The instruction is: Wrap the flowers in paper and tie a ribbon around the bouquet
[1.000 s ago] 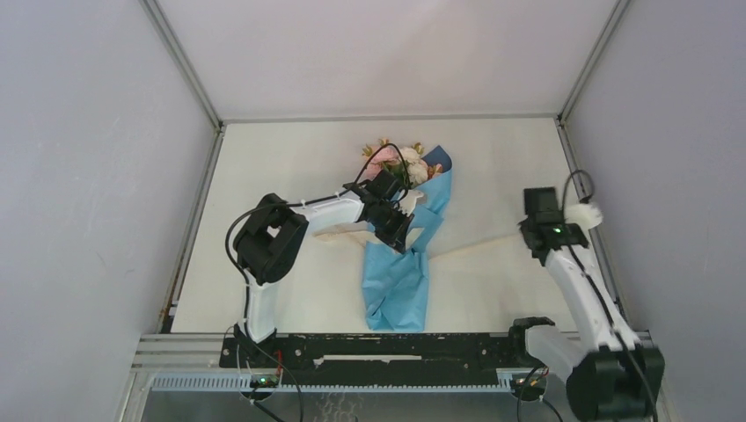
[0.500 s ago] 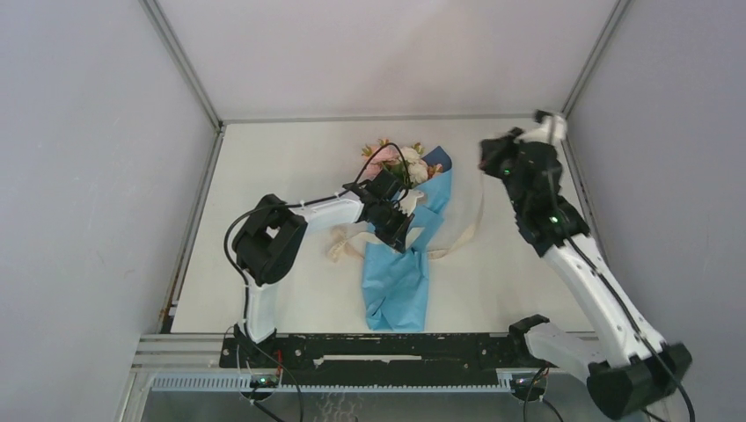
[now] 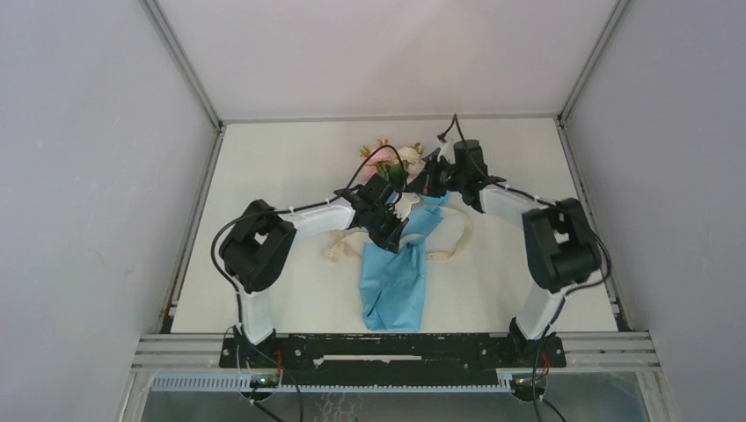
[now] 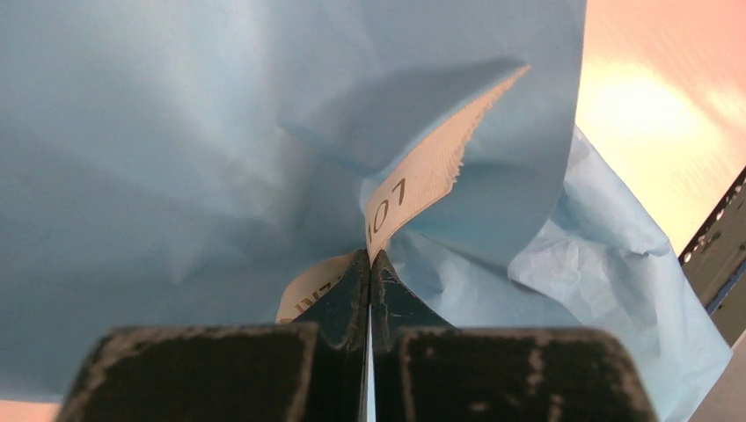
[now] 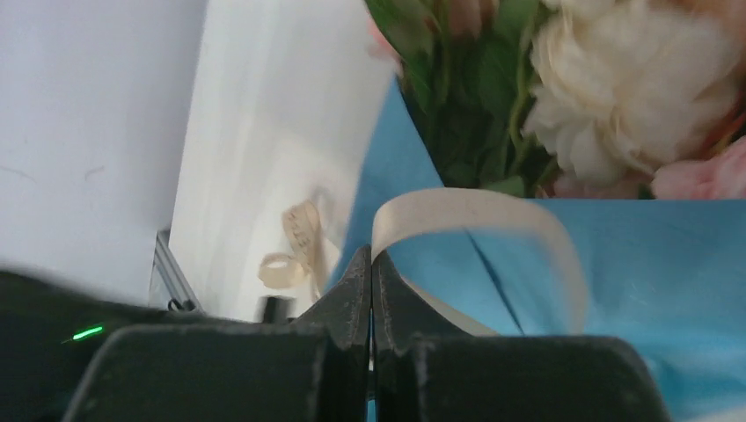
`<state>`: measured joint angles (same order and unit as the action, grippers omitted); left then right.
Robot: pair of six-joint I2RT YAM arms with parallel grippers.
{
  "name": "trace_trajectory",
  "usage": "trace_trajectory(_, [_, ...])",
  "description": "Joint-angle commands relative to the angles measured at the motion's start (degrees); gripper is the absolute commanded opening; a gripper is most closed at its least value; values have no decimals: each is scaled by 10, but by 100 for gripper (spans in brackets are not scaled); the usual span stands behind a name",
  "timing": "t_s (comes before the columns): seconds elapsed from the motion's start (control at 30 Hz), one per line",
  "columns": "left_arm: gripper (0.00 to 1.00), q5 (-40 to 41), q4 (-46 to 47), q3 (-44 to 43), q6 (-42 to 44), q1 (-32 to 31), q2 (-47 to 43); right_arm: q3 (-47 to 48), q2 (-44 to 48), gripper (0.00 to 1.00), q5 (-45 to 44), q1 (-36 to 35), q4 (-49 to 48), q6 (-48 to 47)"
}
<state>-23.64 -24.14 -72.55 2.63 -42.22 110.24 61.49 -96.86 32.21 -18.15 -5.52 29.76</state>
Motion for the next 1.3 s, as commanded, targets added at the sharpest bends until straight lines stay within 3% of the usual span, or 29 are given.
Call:
trace_trajectory(0.0, [0, 1, 5, 33, 47, -8, -67, 14, -75, 0, 91, -10, -65, 38])
trace_trajectory(0.13, [0, -27, -16, 54, 116, -17, -146, 14, -106, 0, 106, -12, -91, 42])
trace_trajectory(0.27, [0, -90, -119, -27, 139, -19, -155, 14, -126, 0, 115, -19, -98, 39])
trace_trajectory(0.43, [0, -171, -139, -161, 75, -22, -152, 7, -150, 0, 150, -25, -109, 38])
trace_trajectory(0.63, [0, -212, -162, -369, 6, -27, -77, -20, -149, 0, 171, -25, -139, 42])
trace_trajectory(0.8, [0, -235, -148, -470, -46, -29, -27, -52, -142, 3, 199, -23, -187, 58])
trace_trajectory(0.93, [0, -218, -92, -439, -92, -25, -10, -80, -135, 19, 211, -14, -234, 87])
trace_trajectory(1.03, [0, -226, 7, -353, -197, 9, -9, -109, -119, 35, 213, -1, -271, 109])
trace_trajectory(1.27, [0, -155, 179, -167, -377, 107, -48, -125, -104, 44, 201, 1, -268, 102])
